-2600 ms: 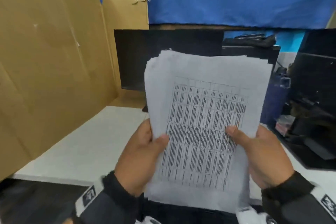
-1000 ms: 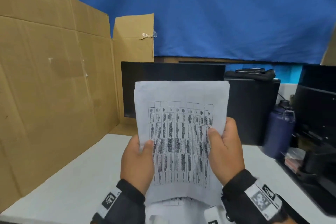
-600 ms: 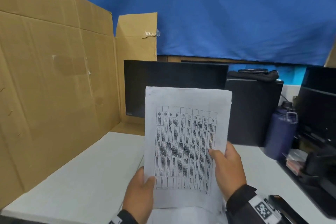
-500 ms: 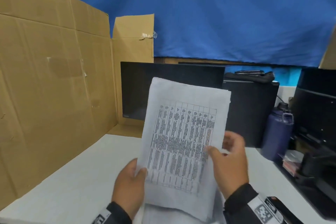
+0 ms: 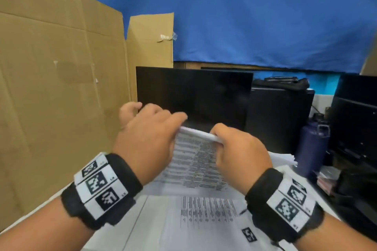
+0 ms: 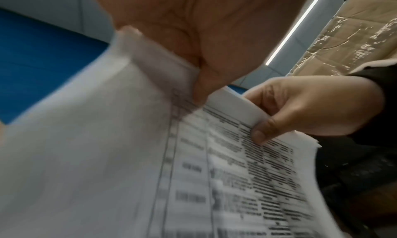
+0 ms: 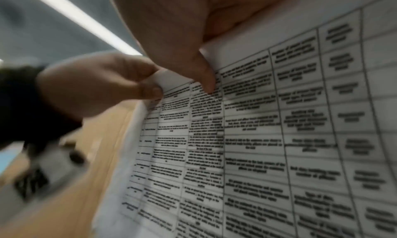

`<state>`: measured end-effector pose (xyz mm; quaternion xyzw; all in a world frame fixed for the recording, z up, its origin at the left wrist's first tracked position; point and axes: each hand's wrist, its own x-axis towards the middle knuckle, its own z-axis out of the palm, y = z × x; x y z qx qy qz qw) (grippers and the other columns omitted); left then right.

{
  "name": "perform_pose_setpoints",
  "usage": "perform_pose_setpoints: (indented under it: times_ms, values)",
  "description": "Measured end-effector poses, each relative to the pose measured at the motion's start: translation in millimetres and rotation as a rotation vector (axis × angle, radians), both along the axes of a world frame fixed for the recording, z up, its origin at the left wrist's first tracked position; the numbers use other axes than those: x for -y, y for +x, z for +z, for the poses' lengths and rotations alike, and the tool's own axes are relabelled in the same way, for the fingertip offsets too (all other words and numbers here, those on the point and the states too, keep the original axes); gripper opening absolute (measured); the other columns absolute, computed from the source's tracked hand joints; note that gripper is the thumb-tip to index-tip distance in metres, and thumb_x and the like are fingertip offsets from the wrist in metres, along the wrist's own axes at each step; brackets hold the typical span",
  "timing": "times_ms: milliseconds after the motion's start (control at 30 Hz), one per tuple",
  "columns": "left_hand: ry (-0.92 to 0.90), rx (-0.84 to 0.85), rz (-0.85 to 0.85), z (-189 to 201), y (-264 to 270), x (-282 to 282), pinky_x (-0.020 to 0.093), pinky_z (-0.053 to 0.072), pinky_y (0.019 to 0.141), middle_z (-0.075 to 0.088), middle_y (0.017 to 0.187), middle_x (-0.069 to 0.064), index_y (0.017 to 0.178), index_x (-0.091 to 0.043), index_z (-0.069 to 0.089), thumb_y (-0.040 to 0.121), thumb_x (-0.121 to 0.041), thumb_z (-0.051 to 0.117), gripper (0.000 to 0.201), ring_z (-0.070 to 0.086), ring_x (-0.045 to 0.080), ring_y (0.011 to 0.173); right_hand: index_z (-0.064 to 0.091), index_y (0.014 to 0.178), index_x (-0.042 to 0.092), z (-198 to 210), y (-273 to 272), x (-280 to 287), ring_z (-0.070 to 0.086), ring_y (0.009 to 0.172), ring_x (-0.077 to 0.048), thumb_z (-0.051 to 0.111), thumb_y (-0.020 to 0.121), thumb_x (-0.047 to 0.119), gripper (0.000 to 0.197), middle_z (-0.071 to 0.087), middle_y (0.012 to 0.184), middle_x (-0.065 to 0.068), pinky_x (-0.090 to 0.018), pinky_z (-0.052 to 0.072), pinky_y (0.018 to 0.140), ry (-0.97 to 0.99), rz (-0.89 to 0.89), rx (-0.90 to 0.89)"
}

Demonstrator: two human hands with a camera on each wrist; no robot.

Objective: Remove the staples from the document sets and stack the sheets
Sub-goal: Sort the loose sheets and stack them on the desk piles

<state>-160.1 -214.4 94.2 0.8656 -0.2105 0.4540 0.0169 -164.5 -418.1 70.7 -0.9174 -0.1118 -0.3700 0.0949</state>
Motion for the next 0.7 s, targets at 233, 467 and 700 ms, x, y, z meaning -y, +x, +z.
perform_pose_setpoints:
  times_ms: [233, 467, 700]
  values:
    - [-0.925, -0.264, -0.277, -16.2, 16.2, -12.4, 0.035, 0.043, 0.114, 0.047, 0.139, -0.007, 0.163, -0.020, 0.004, 0.086, -0.026, 0.079, 0.108, 0.048, -0.001, 0.131, 0.062, 0.080, 0.021, -14.1, 19.2, 29.6, 0.064, 0.062, -0.003, 0.073, 0.085, 0.012, 0.014, 0.069, 0.076, 0.004, -0.021, 0.049, 0.053, 0.869, 0.189, -0.060]
    - [-1.281, -0.737, -0.427, -72.9, 27.5, 14.2, 0.050, 0.056, 0.100, 0.077, 0.117, -0.010, 0.122, -0.029, 0.069, 0.097, -0.022, 0.052, 0.031, 0.072, 0.015, 0.110, 0.063, 0.091, 0.022, -56.9, 15.0, 14.6, 0.068, 0.078, -0.015, 0.063, 0.090, 0.006, 0.016, 0.072, 0.091, 0.000, -0.028, 0.057, 0.063, 1.213, 0.227, -0.127]
    - [-1.488, -0.772, -0.400, -119.4, 19.5, 22.6, 0.062, 0.051, 0.101, 0.079, 0.101, -0.002, 0.095, -0.032, 0.071, 0.095, -0.020, 0.052, 0.023, 0.071, 0.032, 0.105, 0.054, 0.109, 0.027, -104.8, 8.7, 10.4, 0.067, 0.094, -0.011, 0.053, 0.097, 0.004, 0.026, 0.070, 0.103, 0.007, -0.029, 0.053, 0.077, 1.289, 0.232, -0.175]
